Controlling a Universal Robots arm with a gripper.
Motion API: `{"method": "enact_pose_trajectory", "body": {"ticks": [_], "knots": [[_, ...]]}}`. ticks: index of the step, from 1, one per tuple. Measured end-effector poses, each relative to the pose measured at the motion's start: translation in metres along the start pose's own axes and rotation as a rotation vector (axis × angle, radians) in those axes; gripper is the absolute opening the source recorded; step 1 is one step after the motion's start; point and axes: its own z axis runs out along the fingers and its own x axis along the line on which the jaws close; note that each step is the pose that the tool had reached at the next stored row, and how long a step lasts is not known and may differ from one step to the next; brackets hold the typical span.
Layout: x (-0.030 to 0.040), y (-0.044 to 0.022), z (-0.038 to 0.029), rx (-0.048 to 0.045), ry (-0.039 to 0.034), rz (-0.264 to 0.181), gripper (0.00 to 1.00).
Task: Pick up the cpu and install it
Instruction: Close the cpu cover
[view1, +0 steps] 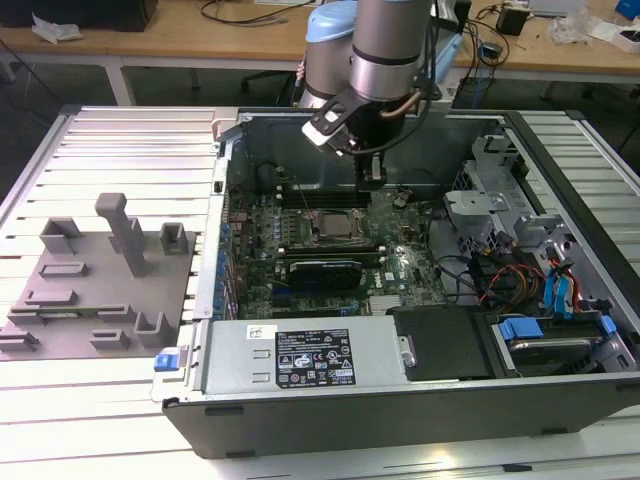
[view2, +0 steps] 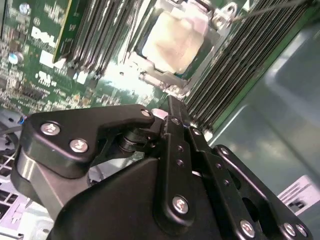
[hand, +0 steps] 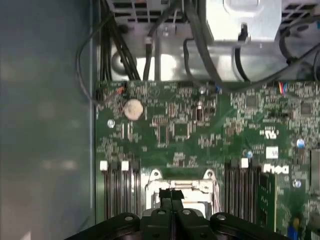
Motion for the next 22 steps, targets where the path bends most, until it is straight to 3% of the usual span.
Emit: {"method": "enact_pose_trajectory", "body": {"ticks": [1,7,10,13,18,22], "knots": [[0.0002,-0.0036,0.0,-0.0006,0.0001,0.0,0.11],[0.0002,-0.0037,0.0002,0.0006,0.0003,0.0,0.11],[-0.0008,-0.0043,0.0029,0.0265,0.0,0.0,0.11],[-0.0043,-0.0064,0.007,0.0405,-0.0002,0.0,0.11],[-0.0052,-0.0082,0.0073,0.0402,-0.0002,-0.001,0.11],[-0.0096,-0.0153,0.008,0.02,0.0,-0.004,0.11]]}}
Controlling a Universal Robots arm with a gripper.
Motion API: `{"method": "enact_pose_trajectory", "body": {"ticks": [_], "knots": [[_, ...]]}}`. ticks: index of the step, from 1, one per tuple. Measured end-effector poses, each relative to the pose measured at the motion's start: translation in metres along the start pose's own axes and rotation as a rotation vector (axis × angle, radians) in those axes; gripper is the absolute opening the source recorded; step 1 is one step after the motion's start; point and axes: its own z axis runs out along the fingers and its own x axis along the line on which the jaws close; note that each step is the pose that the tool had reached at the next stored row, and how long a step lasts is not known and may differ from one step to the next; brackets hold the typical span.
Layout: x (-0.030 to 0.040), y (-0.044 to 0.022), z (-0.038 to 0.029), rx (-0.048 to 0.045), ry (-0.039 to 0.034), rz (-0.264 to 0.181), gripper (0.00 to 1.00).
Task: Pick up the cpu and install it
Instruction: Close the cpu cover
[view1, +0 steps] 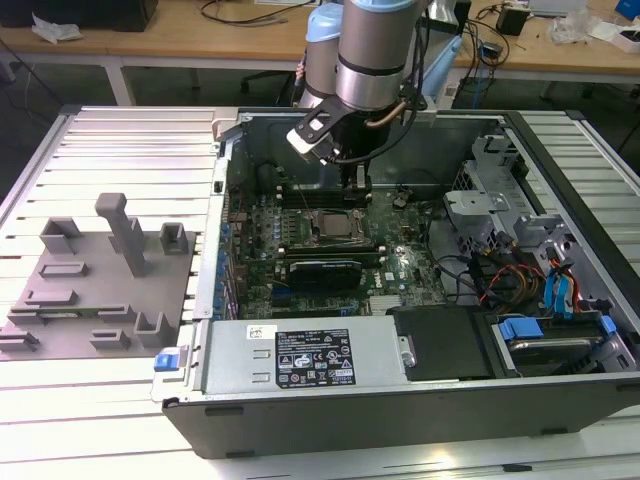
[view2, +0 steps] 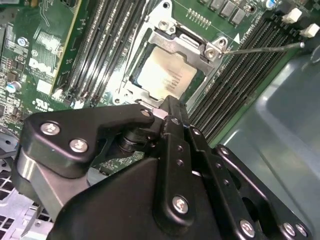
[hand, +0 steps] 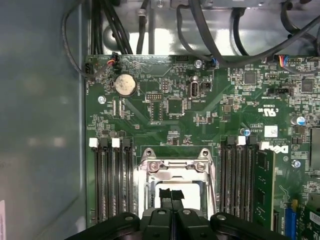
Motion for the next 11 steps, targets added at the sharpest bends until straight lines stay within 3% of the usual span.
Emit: {"method": "enact_pose_trajectory", "body": {"ticks": [3,8,11], "knots": [[-0.0053,-0.0043,0.0007,-0.0157,0.0001,-0.003,0.11],[-0.0054,-0.0044,0.0006,-0.0157,0.0,-0.014,0.11],[-0.0054,-0.0044,0.0006,-0.0163,0.0001,-0.088,0.11]]}}
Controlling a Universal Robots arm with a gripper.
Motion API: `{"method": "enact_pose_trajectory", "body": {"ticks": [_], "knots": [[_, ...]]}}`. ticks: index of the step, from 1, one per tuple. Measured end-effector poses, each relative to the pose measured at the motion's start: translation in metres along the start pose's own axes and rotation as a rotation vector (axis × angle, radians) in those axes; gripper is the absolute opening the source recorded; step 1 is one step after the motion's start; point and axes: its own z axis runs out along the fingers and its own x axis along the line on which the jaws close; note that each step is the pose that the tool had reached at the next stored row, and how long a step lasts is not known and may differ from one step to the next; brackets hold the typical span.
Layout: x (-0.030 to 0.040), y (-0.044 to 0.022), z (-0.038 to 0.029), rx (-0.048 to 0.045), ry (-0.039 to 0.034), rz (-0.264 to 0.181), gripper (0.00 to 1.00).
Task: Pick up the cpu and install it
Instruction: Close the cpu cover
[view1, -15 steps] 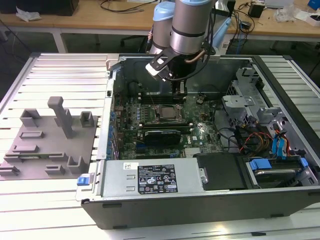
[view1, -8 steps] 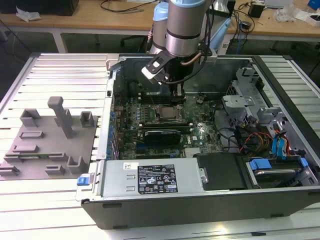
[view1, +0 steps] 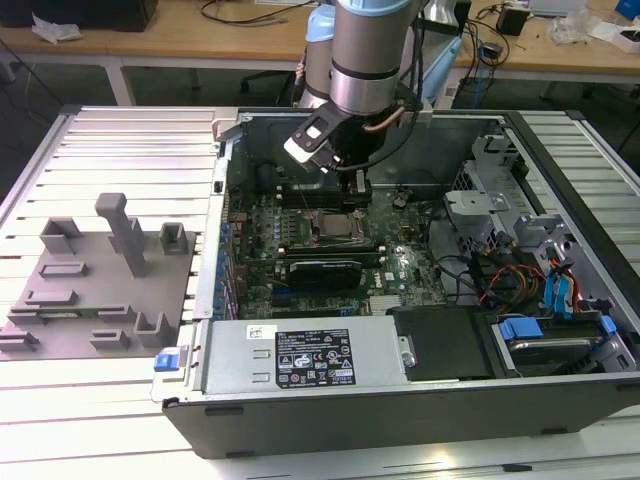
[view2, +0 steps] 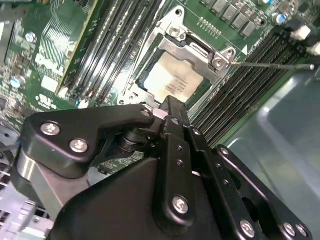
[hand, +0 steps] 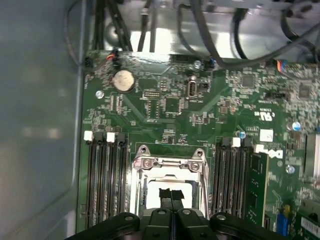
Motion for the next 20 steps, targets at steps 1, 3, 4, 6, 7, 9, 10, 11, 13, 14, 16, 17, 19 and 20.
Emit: {"method": "enact_pose_trajectory", "body": {"ticks": [1,3,4,6,7,9,10,11,13,14,16,17,19,20], "knots": [[0.0,0.0,0.0,-0.0003,0.0002,-0.027,0.11],[0.0,0.0,0.0,-0.0006,0.0007,-0.067,0.11],[0.0,0.0,0.0,-0.0008,0.0009,-0.096,0.11],[0.0,0.0,0.0001,-0.0009,0.0011,-0.125,0.11],[0.0,-0.0001,0.0001,-0.0005,0.0014,-0.153,0.11],[0.0,0.0,0.0001,-0.0004,0.0017,-0.187,0.11],[0.0,0.0002,0.0003,-0.0009,0.0022,-0.227,0.11],[0.0,0.0003,0.0003,-0.001,0.0024,-0.254,0.11],[0.0,0.0003,0.0003,-0.0014,0.0028,-0.302,0.11],[0.0,0.0003,0.0003,-0.0012,0.003,-0.31,0.11],[0.0,0.0004,0.0003,-0.0015,0.0032,-0.337,0.11],[0.0,0.0003,0.0003,-0.0016,0.0033,-0.355,0.11],[0.0,0.0004,0.0003,-0.0019,0.0036,-0.387,0.11],[0.0,0.0003,0.0003,-0.002,0.0038,-0.402,0.11]]}}
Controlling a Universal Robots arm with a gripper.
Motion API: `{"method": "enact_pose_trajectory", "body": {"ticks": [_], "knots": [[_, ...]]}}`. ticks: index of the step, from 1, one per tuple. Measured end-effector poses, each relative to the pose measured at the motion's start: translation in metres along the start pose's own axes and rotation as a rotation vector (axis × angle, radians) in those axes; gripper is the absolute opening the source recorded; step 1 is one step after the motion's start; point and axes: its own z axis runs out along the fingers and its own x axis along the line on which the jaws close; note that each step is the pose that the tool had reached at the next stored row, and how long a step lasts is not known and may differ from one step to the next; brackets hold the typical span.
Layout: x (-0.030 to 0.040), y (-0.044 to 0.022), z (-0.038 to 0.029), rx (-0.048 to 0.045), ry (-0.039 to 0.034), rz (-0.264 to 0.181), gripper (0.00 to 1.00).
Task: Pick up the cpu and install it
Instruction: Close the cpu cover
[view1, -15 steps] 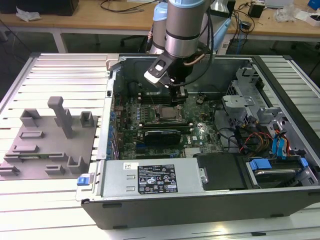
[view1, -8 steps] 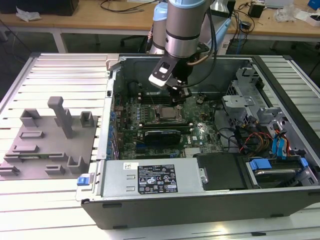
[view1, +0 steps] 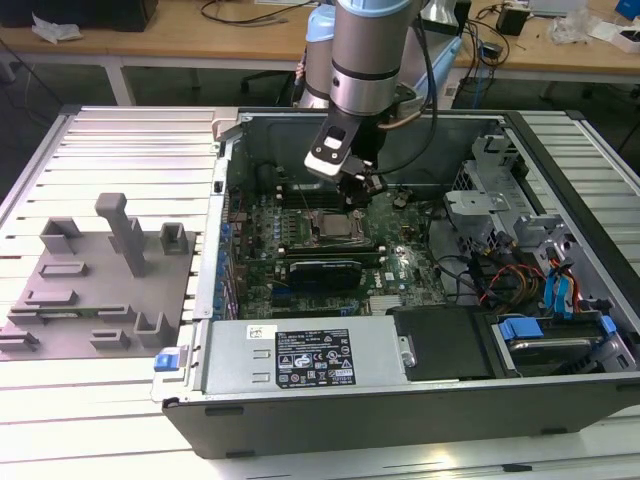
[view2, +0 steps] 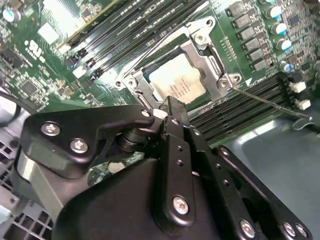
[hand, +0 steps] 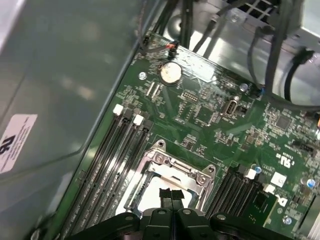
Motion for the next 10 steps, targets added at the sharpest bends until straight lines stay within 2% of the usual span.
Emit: {"method": "enact_pose_trajectory", "body": {"ticks": [2,9,10], "knots": [[0.0,0.0,0.0,-0.0004,0.0004,-0.047,0.11],[0.0001,-0.0002,0.0005,0.0022,0.0034,-0.17,0.11],[0.0,0.0,0.0007,0.0058,0.0064,-0.182,0.11]]}}
